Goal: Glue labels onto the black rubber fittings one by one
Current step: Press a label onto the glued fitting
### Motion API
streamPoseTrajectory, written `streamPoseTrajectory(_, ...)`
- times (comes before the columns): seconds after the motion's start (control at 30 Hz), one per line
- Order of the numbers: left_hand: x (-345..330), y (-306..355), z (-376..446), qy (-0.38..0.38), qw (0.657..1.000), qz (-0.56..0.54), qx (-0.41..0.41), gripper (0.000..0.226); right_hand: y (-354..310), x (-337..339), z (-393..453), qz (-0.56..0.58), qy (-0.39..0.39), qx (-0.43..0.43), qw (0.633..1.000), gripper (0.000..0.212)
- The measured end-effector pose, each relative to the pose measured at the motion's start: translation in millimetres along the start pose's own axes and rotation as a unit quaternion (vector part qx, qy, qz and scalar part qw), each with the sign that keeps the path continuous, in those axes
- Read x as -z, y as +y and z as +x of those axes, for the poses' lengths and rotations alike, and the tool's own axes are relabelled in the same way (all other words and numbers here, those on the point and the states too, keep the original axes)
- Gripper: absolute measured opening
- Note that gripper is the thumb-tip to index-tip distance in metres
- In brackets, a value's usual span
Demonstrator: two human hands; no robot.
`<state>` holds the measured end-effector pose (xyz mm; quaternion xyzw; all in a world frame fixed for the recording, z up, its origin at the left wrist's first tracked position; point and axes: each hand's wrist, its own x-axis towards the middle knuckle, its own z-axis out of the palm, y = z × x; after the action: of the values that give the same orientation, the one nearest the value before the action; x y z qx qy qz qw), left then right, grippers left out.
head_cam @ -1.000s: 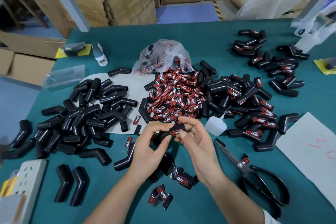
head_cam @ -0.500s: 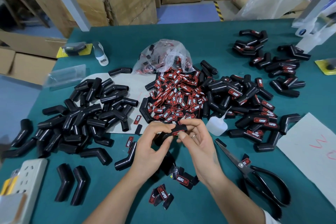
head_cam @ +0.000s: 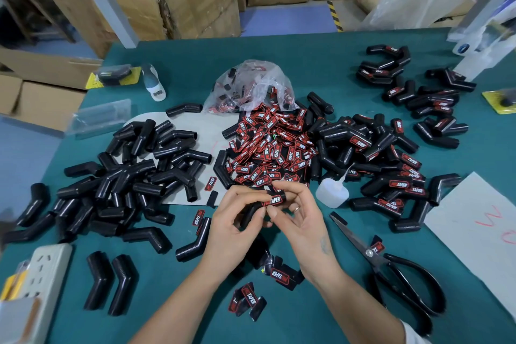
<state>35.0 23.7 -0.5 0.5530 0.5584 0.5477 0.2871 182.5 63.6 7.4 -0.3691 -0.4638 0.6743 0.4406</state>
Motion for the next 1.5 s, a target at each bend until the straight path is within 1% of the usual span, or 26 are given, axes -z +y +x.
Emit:
streamPoseTrajectory(0.2,0.2,-3.8,-1.3,0.004,1.0,-0.009,0.019,0.026,-0.6,2.5,0.1,-0.013,-0.002,0.002,1.0,0.04)
streamPoseTrajectory(0.37,0.7,-9.4,-3.0,0.007,0.997,-0.042,0.065,0.025,-0.7,4.0,1.3,-0.027,0.008,0.001,1.0,0.036)
streamPoseTrajectory(0.5,2.4,-3.2,-0.4,0.011,0.999,-0.023,0.043,0.024,-1.0,4.0,3.5,-0.04,0.012,0.009,0.999,0.033)
streamPoseTrajectory(0.57,4.1,-1.1,0.7,0.013,0.999,-0.024,0.04,0.023,-1.8,5.4,4.5,-0.057,0.0,0.013,0.998,0.034)
streamPoseTrajectory(0.7,8.4,-3.8,1.9,0.007,0.999,0.02,0.024,0.017,-4.9,11.1,7.3,-0.102,-0.03,0.015,0.994,0.035)
streamPoseTrajectory(0.8,9.3,-1.6,3.4,0.003,0.999,0.048,0.0,0.015,-6.1,14.1,8.9,-0.115,-0.023,0.003,0.993,0.033)
streamPoseTrajectory(0.97,9.9,-0.5,4.4,-0.002,0.998,0.055,-0.002,0.014,-5.7,16.1,10.0,-0.124,-0.03,-0.001,0.992,0.032)
streamPoseTrajectory(1.07,9.6,-0.3,3.4,0.002,0.999,0.052,-0.007,0.015,-5.0,17.1,10.1,-0.128,-0.031,0.0,0.991,0.032)
streamPoseTrajectory(1.2,9.7,-2.0,2.2,0.003,0.999,0.034,0.012,0.015,-6.5,17.4,9.1,-0.108,-0.03,0.001,0.994,0.034)
streamPoseTrajectory(1.4,12.7,-2.7,5.4,0.002,0.999,0.012,0.031,0.018,-5.7,14.4,9.2,-0.078,-0.033,-0.012,0.996,0.045)
streamPoseTrajectory(1.5,13.0,-1.0,6.0,0.0,0.998,-0.031,0.058,0.022,-4.7,13.6,8.2,-0.087,-0.028,-0.008,0.996,0.044)
